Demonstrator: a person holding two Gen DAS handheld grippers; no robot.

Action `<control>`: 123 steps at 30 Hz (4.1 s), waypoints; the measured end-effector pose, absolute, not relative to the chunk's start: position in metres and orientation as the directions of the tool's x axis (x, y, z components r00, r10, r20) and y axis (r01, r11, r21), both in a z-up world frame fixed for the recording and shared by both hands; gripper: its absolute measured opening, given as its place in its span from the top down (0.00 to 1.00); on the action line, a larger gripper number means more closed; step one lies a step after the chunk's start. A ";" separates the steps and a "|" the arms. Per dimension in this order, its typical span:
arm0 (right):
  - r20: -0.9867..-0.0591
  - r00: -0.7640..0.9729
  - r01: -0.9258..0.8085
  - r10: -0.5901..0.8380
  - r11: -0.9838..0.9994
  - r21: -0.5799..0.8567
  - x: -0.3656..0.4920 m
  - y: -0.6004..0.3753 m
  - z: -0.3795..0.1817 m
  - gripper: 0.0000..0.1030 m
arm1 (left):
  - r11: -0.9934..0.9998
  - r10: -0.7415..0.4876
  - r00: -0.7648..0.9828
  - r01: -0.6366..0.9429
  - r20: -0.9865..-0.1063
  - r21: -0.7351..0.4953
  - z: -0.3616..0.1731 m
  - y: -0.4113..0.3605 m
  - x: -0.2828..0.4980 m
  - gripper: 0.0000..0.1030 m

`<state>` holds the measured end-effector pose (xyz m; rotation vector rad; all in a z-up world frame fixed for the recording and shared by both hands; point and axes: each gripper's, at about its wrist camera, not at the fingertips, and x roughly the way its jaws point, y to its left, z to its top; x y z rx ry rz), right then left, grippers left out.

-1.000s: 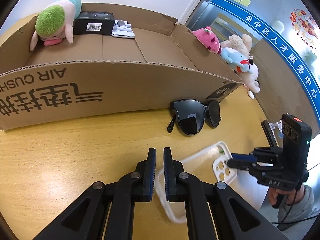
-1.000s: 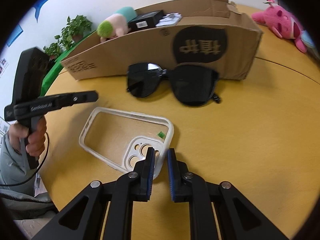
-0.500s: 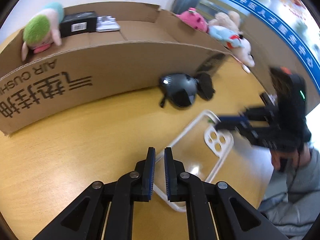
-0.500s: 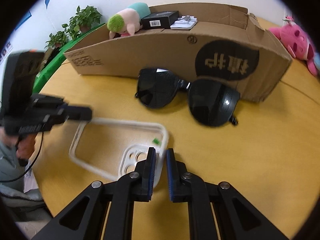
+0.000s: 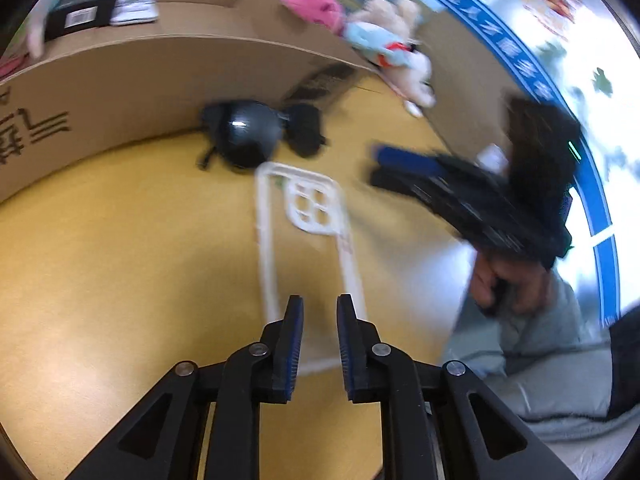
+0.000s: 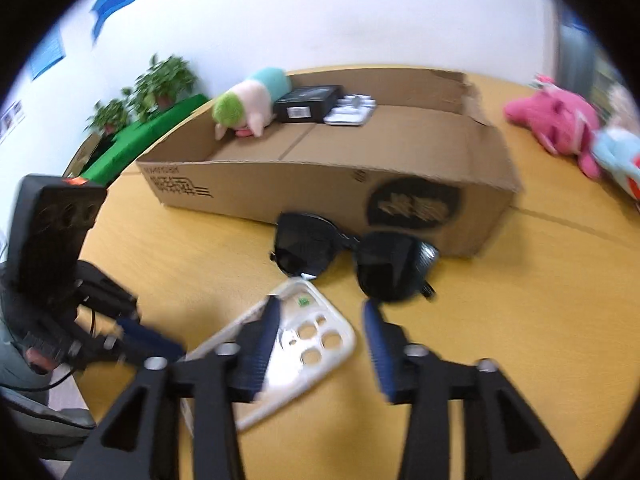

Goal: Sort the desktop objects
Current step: 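Lift the phone case up off the table with the right gripper, then carry the phone case over the box and lower it inside, then open the right gripper to release the case beside the phone stand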

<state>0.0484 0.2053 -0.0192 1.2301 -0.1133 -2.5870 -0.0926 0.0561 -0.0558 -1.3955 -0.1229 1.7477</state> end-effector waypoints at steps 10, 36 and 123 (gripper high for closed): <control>-0.828 -0.482 0.150 -0.287 -0.958 0.245 0.075 0.194 -0.057 0.53 | -0.709 0.523 -0.025 -0.567 -0.852 -0.419 -0.063 0.072 -0.087 0.85; -0.648 -0.722 0.212 -0.242 -0.969 0.125 0.076 0.174 0.029 0.90 | -0.793 0.534 -0.377 -0.534 -0.757 -0.293 0.023 0.078 -0.060 0.96; -0.920 -0.369 0.222 -0.136 -0.974 0.055 -0.262 0.202 -0.040 0.27 | -0.957 0.277 -0.501 -0.218 -0.820 -0.190 0.024 0.022 -0.369 0.83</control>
